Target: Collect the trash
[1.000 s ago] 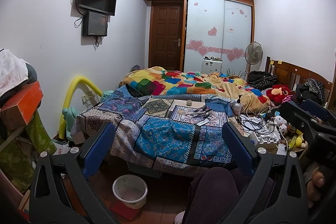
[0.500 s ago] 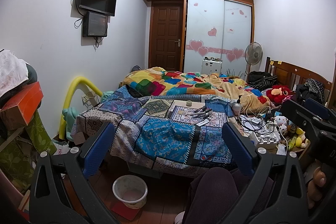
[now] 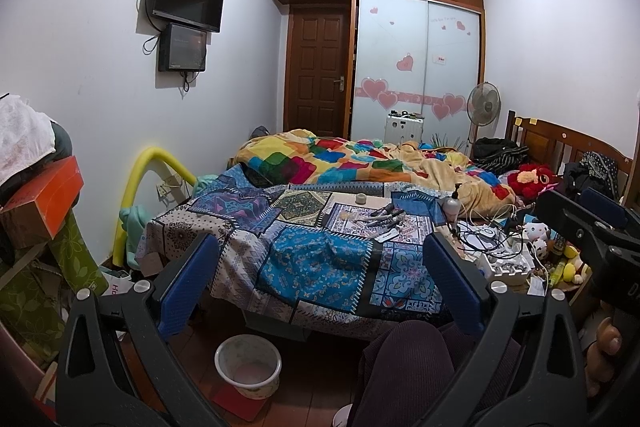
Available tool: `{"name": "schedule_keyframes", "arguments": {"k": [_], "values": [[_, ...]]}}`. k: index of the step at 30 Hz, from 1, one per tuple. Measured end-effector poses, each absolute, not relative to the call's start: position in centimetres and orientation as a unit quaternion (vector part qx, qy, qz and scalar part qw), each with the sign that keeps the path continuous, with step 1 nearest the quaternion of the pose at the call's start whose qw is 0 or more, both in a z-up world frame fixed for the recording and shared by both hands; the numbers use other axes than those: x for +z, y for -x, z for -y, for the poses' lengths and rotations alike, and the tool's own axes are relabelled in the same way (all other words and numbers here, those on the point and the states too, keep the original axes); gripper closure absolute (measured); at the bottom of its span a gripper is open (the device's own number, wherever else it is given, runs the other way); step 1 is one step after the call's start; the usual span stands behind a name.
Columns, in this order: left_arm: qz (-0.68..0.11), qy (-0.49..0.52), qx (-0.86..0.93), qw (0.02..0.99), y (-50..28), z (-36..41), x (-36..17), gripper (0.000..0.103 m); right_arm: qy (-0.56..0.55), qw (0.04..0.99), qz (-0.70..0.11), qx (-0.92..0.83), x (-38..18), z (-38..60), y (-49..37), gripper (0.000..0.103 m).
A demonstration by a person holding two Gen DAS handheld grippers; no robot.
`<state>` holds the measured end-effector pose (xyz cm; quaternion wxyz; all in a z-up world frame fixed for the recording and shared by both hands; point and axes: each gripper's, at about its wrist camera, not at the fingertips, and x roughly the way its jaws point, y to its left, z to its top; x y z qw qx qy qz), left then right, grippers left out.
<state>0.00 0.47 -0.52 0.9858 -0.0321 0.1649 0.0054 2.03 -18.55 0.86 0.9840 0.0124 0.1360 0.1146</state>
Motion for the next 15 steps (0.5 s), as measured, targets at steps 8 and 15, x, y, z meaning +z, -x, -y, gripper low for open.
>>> {"name": "schedule_keyframes", "arguments": {"k": [8,15], "values": [[-0.164,0.033,0.005,0.986,0.0,-0.5,-0.6,0.0,-0.012,0.984,-0.137,0.115,0.8,18.6,-2.0,0.0],[-0.167,0.033,0.009,0.985,-0.3,-0.9,0.6,0.0,-0.011,0.982,-0.149,0.119,0.6,18.0,-3.0,0.0]]}}
